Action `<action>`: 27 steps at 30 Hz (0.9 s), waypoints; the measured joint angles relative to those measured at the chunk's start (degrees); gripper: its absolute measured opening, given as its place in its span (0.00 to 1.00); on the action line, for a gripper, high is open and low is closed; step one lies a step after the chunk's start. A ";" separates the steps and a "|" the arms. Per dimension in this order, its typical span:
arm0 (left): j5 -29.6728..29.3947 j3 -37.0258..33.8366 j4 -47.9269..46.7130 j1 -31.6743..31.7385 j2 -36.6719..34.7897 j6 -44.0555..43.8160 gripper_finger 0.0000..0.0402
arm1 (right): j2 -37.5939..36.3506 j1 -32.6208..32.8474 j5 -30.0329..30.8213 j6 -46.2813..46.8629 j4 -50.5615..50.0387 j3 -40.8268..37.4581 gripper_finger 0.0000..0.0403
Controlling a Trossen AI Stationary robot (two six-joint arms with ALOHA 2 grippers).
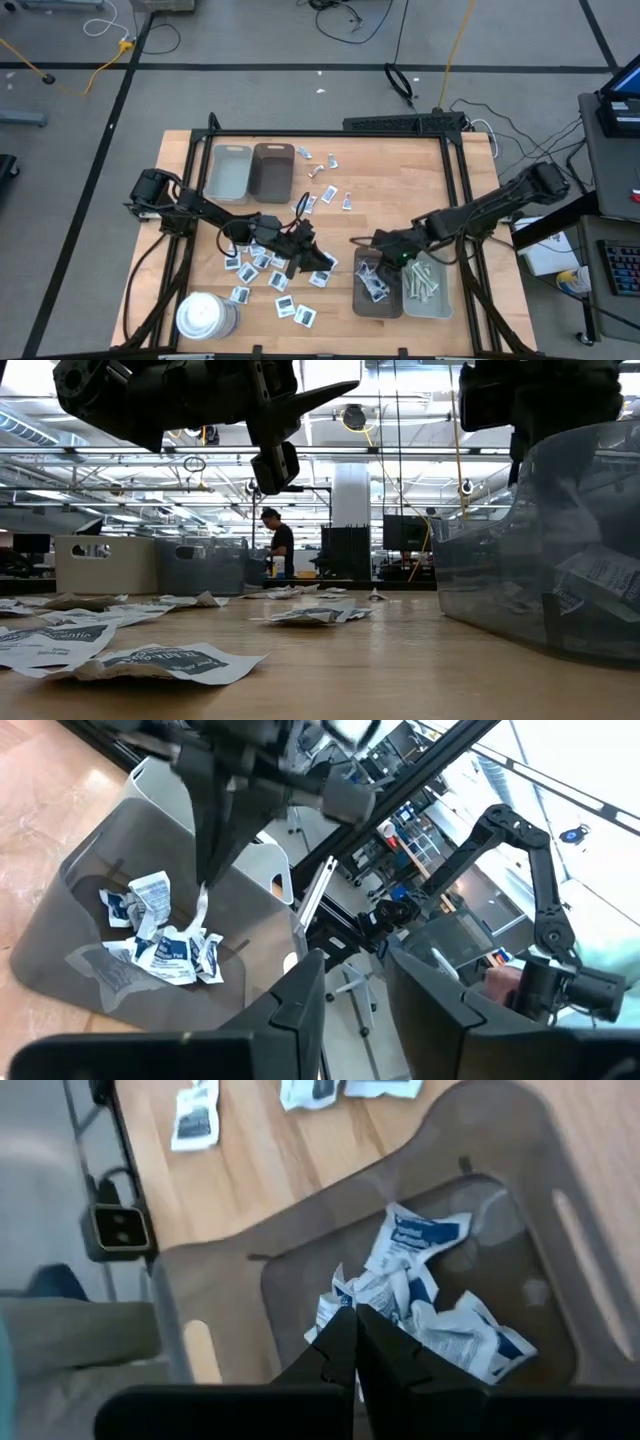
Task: Pick & Place First Aid Supplies
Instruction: Put the white alcohol pad into the bottom black bin
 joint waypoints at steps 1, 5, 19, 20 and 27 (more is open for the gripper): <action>0.00 0.00 0.00 0.00 0.00 -0.01 0.27 | 0.71 0.27 0.35 -0.46 0.40 0.00 0.00; 0.00 0.00 0.00 0.00 0.00 0.18 0.27 | 3.12 1.67 3.26 -3.09 0.46 0.00 0.00; 3.39 0.00 -0.11 0.78 0.00 0.86 0.28 | 2.78 1.40 1.26 -9.07 2.71 0.00 0.35; 3.41 0.00 -0.36 0.97 0.00 0.86 0.28 | 2.75 1.42 1.36 -9.15 2.99 0.00 0.39; 3.29 3.16 -30.26 1.99 -6.29 7.39 0.28 | 2.75 1.44 1.27 -9.02 3.00 0.00 0.56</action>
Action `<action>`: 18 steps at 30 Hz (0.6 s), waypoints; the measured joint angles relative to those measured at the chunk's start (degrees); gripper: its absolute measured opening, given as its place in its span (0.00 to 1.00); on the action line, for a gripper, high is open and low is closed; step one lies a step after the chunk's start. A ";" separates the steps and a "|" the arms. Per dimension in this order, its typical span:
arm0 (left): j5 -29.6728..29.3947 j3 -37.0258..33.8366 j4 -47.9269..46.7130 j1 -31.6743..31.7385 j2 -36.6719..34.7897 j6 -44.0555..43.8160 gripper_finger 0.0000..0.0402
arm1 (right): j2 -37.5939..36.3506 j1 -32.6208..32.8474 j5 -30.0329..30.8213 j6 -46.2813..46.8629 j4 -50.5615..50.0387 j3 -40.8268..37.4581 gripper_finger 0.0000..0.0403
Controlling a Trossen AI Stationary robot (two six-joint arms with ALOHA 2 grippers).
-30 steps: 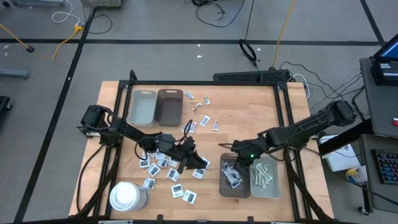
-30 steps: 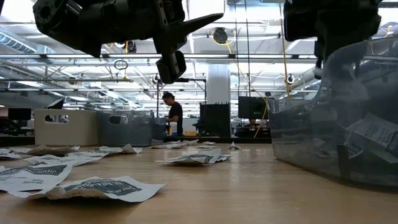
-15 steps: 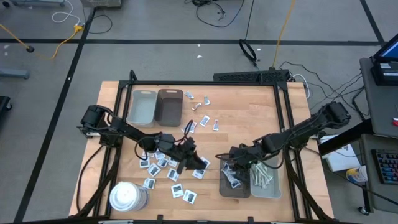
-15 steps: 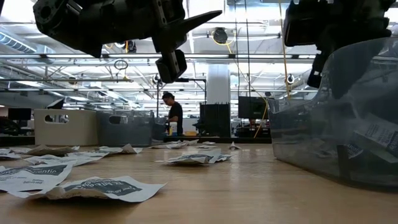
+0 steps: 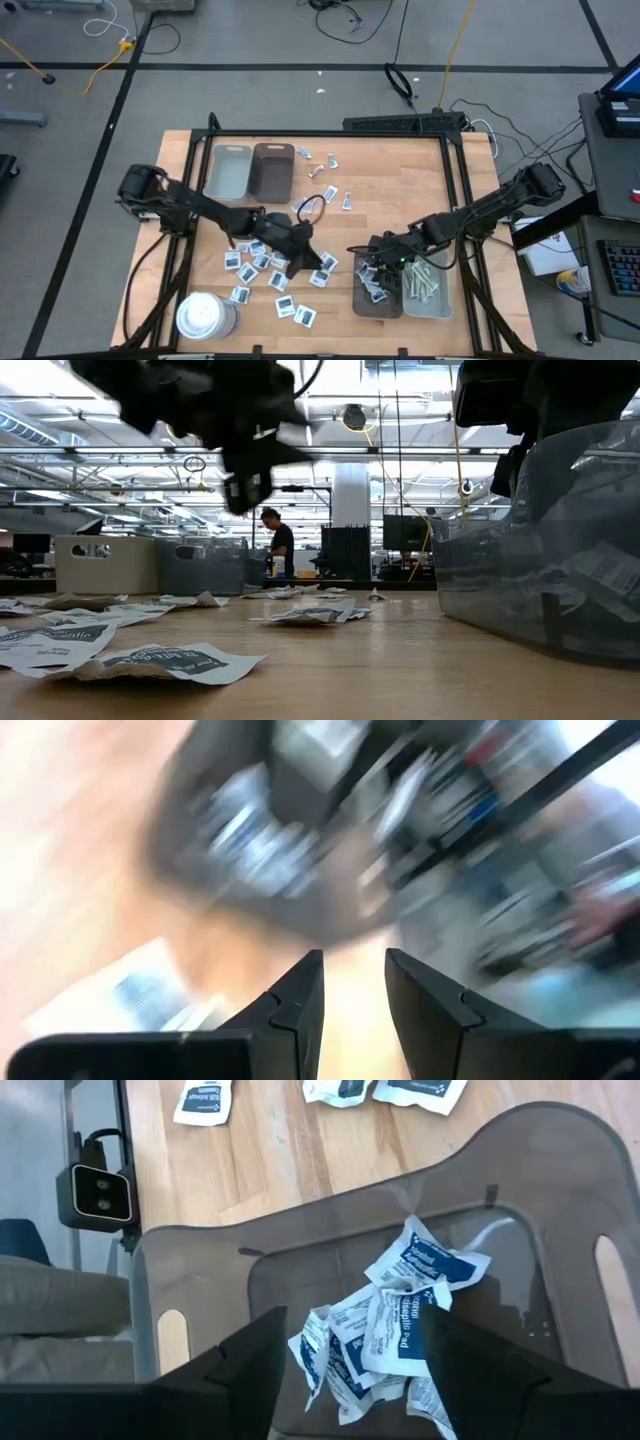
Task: Pick & Place First Aid Supplies
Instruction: Put the white alcohol pad into the bottom black bin
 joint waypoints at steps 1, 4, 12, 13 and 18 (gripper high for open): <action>-0.79 1.46 -7.79 0.00 -1.15 2.65 0.28 | 0.00 0.00 0.04 -0.06 -0.02 0.00 0.57; -4.94 6.85 -28.49 0.00 -3.37 9.68 0.28 | 0.00 0.00 0.06 -0.17 -0.03 0.00 0.58; -10.87 16.90 -59.55 0.00 -3.72 16.91 0.28 | 0.00 -0.04 0.00 -0.01 0.93 0.00 0.56; -11.33 17.28 -61.53 0.00 -3.72 17.15 0.28 | 0.00 -0.04 -0.02 -0.03 1.25 0.00 0.57; -11.39 17.49 -67.55 0.00 -3.70 17.18 0.28 | 0.00 -0.02 -0.07 0.14 2.78 0.00 0.57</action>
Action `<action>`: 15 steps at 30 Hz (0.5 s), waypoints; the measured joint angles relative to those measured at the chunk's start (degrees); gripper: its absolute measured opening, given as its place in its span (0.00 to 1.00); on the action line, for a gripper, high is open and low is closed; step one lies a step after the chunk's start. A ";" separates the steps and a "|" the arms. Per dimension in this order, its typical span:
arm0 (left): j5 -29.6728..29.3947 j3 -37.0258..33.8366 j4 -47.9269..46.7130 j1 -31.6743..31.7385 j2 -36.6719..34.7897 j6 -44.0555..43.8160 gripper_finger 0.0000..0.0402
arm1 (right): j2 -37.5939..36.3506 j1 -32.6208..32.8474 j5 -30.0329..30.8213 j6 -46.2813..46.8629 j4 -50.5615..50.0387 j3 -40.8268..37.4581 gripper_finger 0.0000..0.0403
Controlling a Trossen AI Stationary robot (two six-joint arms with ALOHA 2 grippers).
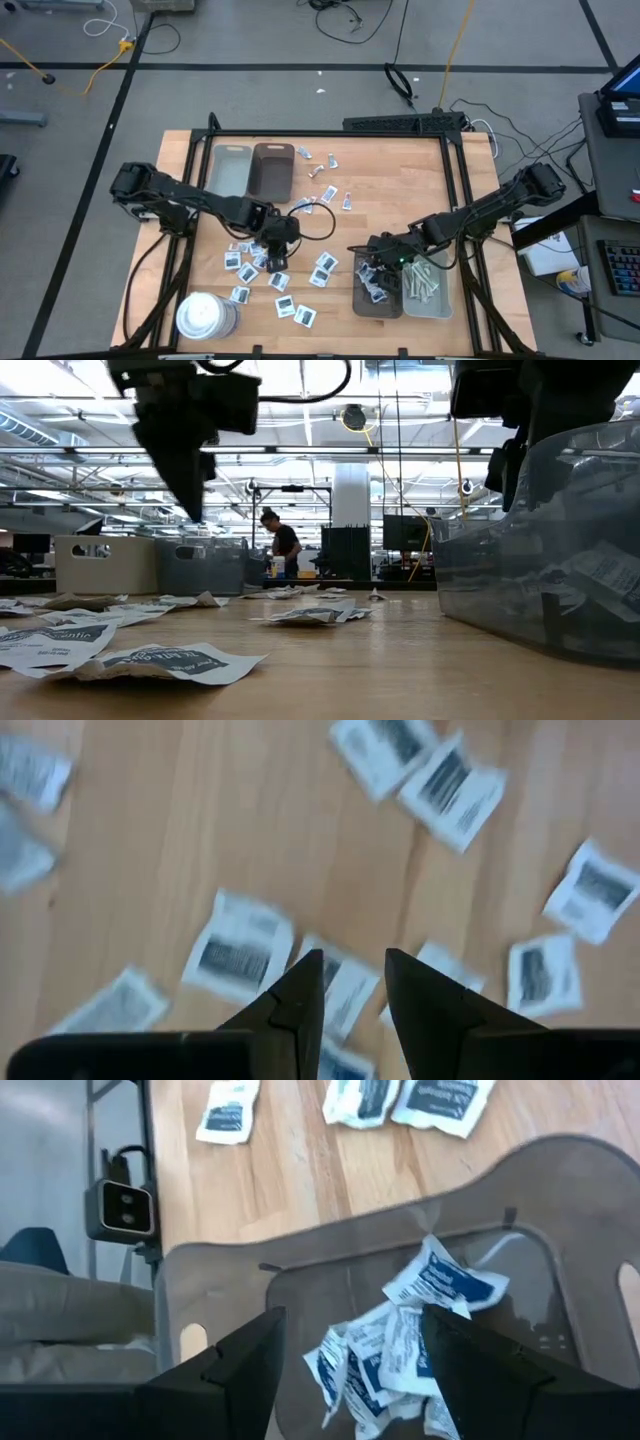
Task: Pick & Place First Aid Supplies
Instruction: Put the white alcohol pad into the bottom black bin
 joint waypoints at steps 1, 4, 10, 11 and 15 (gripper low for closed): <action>-0.06 -0.05 -1.57 0.00 -0.01 -0.03 0.28 | 0.00 0.00 0.00 -0.01 0.55 0.00 0.57; -0.19 -1.53 -4.48 0.00 -0.01 -0.06 0.28 | 0.00 0.00 0.00 -0.13 0.92 0.00 0.57; -0.80 -7.06 -4.36 0.00 -0.01 -1.34 0.28 | 0.00 0.00 -0.02 -0.38 1.14 0.00 0.57; -0.85 -8.18 -4.39 0.03 -0.01 -1.43 0.28 | 0.00 0.00 -0.02 -0.37 1.23 0.00 0.57; -1.22 -12.65 -4.42 0.26 -0.01 -2.73 0.28 | 0.00 0.00 -0.02 -0.38 1.98 0.00 0.56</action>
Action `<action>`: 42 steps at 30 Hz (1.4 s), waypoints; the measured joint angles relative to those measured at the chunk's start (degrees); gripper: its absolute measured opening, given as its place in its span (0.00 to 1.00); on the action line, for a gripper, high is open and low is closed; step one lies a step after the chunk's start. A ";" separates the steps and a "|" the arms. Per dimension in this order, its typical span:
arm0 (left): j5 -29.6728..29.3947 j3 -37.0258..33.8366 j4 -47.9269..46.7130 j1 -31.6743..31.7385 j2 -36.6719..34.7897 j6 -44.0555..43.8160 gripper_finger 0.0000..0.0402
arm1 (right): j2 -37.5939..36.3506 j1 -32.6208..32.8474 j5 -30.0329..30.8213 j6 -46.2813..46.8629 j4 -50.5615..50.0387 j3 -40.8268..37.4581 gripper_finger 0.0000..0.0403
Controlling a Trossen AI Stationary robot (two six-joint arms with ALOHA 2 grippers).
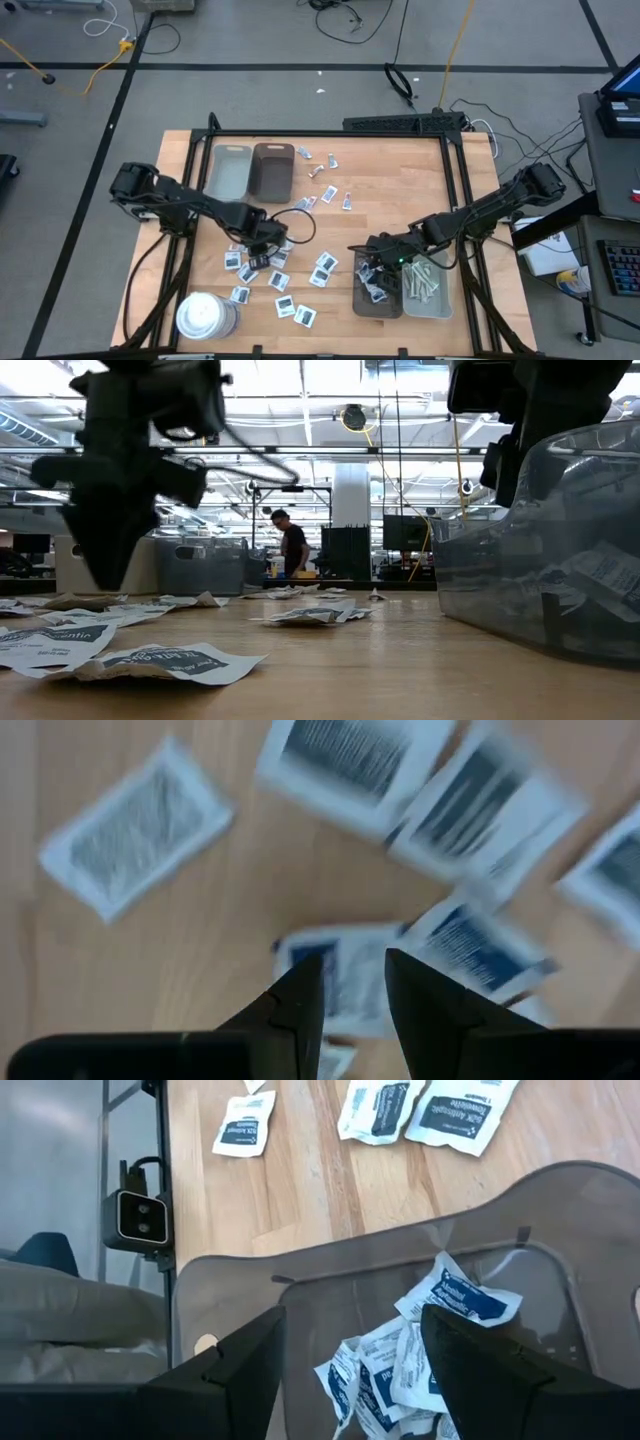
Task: Pick & Place First Aid Supplies
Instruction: Put the white alcohol pad into the bottom black bin
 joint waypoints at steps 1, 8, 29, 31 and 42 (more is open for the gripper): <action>0.00 -0.99 -0.02 0.00 0.00 -0.10 0.28 | 0.00 0.00 0.01 0.00 0.30 0.00 0.56; 0.00 -4.37 1.63 -0.06 -0.09 -0.35 0.28 | 0.00 -0.01 0.00 -0.01 2.62 0.00 0.56; 1.31 -4.68 5.28 -1.22 -2.13 0.33 0.01 | 0.00 -0.02 0.07 -1.71 5.60 0.00 0.55; 0.47 -4.68 6.71 -1.22 -4.62 -0.14 0.01 | 0.00 -0.02 0.04 -1.72 5.59 0.00 0.54; -6.00 -7.92 35.94 -1.68 -13.82 0.68 0.00 | 0.00 -0.02 0.15 -6.97 6.92 0.00 0.54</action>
